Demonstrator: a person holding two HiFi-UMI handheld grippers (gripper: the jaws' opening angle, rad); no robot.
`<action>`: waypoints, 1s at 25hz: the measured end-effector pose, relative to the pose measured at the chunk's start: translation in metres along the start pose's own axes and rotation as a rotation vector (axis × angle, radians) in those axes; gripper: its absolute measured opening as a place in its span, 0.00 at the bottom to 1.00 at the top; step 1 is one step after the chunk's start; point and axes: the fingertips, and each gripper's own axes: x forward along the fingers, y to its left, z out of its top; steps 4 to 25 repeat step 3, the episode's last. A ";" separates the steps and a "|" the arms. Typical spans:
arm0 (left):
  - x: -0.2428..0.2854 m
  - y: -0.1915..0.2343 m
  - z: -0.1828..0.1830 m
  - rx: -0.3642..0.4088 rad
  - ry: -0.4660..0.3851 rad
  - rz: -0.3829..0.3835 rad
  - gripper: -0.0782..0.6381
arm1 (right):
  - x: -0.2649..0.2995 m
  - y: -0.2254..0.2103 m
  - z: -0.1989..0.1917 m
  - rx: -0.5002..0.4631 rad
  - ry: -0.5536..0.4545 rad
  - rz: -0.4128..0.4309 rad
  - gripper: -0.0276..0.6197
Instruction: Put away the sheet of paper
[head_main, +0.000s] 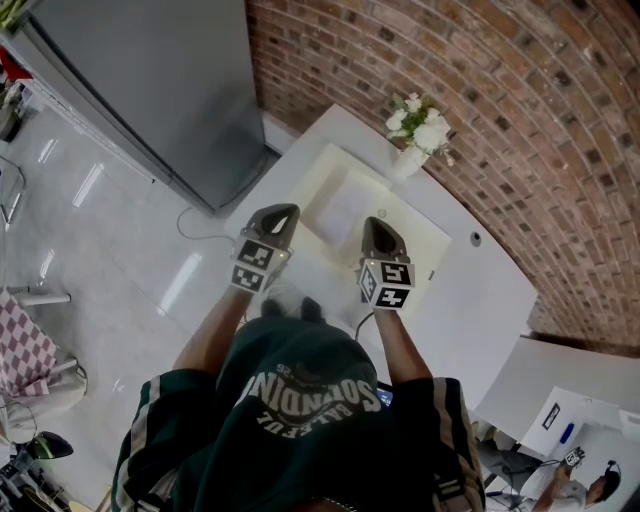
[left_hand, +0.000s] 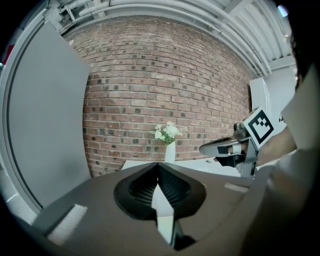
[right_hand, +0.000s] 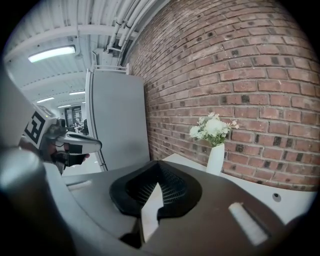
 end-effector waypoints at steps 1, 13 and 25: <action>0.000 0.001 0.000 -0.001 0.000 0.000 0.12 | 0.001 0.000 -0.001 -0.001 0.002 0.000 0.04; 0.001 0.002 -0.001 -0.004 0.001 0.000 0.12 | 0.002 0.000 -0.002 -0.002 0.006 -0.001 0.04; 0.001 0.002 -0.001 -0.004 0.001 0.000 0.12 | 0.002 0.000 -0.002 -0.002 0.006 -0.001 0.04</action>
